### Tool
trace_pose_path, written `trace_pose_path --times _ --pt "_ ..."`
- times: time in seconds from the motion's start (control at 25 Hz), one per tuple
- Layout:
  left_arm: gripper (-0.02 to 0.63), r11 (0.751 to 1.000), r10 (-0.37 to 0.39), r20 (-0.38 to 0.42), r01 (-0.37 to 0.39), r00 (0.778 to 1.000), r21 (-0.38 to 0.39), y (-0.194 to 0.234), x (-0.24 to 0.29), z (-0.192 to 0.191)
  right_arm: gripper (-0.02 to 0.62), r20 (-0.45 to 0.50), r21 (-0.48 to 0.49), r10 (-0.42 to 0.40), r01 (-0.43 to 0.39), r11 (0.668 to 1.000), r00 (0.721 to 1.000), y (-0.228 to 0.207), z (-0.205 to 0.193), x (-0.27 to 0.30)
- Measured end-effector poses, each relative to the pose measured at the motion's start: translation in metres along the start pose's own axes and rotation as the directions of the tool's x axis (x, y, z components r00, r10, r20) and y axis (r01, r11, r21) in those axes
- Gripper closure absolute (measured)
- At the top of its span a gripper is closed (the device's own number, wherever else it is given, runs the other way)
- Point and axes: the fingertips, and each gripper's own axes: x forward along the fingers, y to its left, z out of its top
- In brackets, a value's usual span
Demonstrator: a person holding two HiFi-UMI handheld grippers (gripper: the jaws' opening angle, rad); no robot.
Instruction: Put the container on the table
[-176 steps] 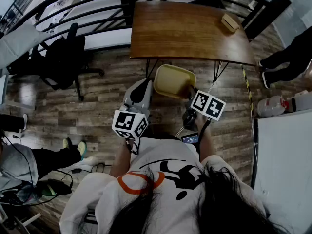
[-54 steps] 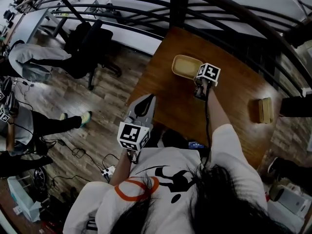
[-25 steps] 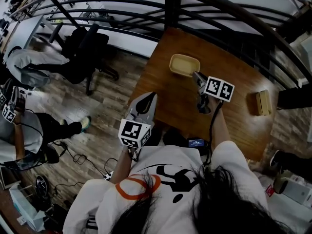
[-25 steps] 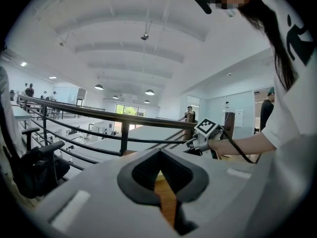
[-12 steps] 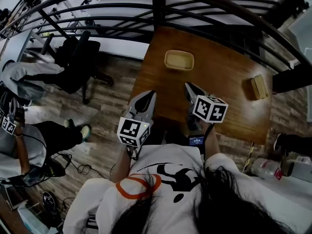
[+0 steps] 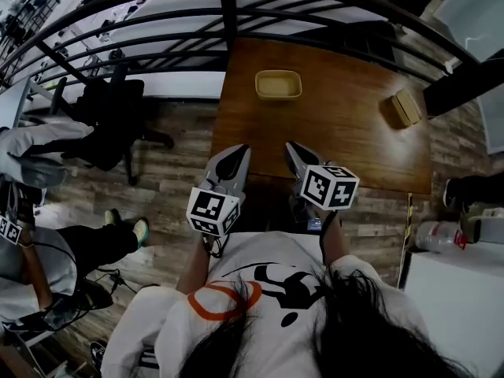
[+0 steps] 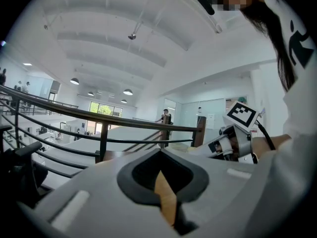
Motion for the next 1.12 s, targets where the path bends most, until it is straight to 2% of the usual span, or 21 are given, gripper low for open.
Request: trace_pose_path --times 0.28,0.48,0.76,1.12 --pt "0.603 0.997 -0.073 -0.001 0.073 0.997 -0.016 -0.021 -0.004 -0.008 0.572 -0.001 0.017 -0.035 0.035 0.999 0.999 0.004 -0.026 -0.023" --pt "0.603 0.997 -0.077 -0.001 0.077 0.997 -0.01 -0.037 -0.002 -0.009 0.572 -0.014 0.002 -0.028 0.028 1.0 0.999 0.001 -0.031 -0.034" --pt "0.603 0.999 -0.008 0.02 0.008 1.0 -0.039 -0.056 -0.006 -0.012 0.572 -0.031 -0.025 0.0 0.0 1.0 1.0 -0.007 -0.039 -0.063" --pt "0.603 0.995 0.085 0.035 -0.083 0.996 -0.051 -0.115 -0.028 -0.022 0.574 -0.065 -0.062 0.069 -0.073 0.995 0.996 -0.02 -0.058 -0.119"
